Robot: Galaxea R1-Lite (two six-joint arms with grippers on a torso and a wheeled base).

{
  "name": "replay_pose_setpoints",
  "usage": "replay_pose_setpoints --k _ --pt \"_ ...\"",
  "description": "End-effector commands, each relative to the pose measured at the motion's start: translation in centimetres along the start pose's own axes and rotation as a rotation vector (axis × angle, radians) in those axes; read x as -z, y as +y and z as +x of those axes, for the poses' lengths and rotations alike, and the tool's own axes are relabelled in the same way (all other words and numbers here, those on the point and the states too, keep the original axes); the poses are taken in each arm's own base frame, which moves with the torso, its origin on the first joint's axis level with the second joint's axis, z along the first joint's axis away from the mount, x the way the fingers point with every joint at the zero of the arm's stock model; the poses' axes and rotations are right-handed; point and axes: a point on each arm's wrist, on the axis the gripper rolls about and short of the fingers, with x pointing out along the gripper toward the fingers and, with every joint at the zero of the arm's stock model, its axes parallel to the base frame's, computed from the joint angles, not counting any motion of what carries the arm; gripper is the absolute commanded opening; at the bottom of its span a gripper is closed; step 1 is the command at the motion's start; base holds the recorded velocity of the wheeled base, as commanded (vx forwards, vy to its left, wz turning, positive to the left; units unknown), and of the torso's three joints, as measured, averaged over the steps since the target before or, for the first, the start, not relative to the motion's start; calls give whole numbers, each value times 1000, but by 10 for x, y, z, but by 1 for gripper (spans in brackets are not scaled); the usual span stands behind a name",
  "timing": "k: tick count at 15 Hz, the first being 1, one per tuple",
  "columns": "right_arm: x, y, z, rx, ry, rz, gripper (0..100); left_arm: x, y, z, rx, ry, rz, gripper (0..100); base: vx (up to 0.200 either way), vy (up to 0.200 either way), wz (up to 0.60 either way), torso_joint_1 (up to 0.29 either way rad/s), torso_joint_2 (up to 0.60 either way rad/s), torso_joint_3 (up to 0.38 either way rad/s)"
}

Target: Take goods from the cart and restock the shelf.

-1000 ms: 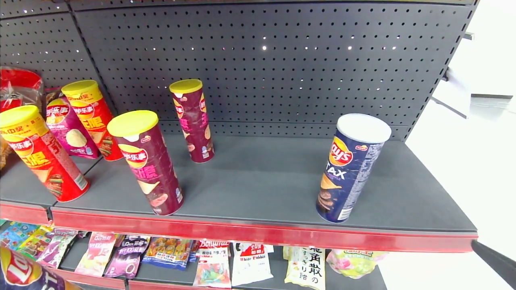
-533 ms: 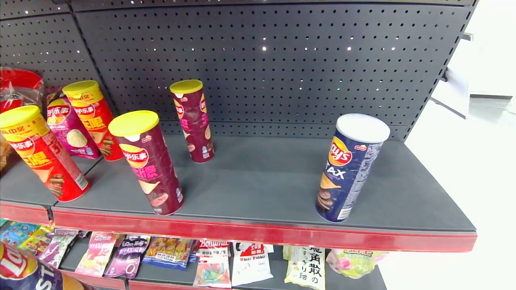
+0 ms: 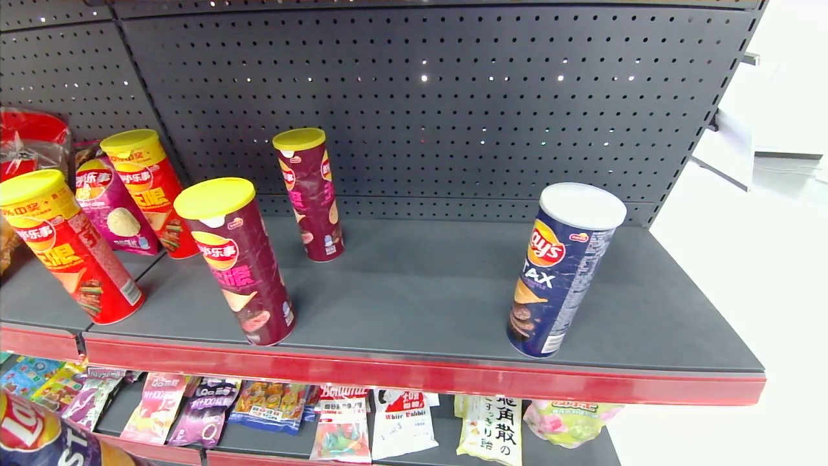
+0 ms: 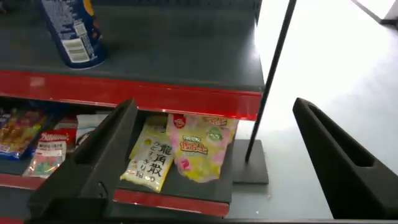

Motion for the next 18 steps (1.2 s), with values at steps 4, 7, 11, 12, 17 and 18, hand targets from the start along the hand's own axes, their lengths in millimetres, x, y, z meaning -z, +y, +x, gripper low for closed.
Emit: replay_pose_setpoints --k 4,7,11,12,17,18 --pt "12 1 3 -13 57 25 100 6 -1 -5 -1 -15 1 0 0 0 0 0 0 0" --pt "12 1 3 -11 57 23 100 9 0 -4 -1 -6 -1 0 0 0 0 0 0 0" --pt "12 1 3 -14 57 25 100 9 0 -3 -1 -4 -3 0 0 0 -600 1 1 4" --pt "12 1 3 -14 57 23 100 9 0 -3 -1 -3 -3 0 0 0 -600 7 -7 7" --pt "12 1 3 -14 57 23 100 8 0 -3 -1 -6 -4 0 0 0 -360 1 3 0" --pt "12 1 3 -13 57 25 100 8 0 -3 -1 -6 -4 0 0 0 0 0 0 0"
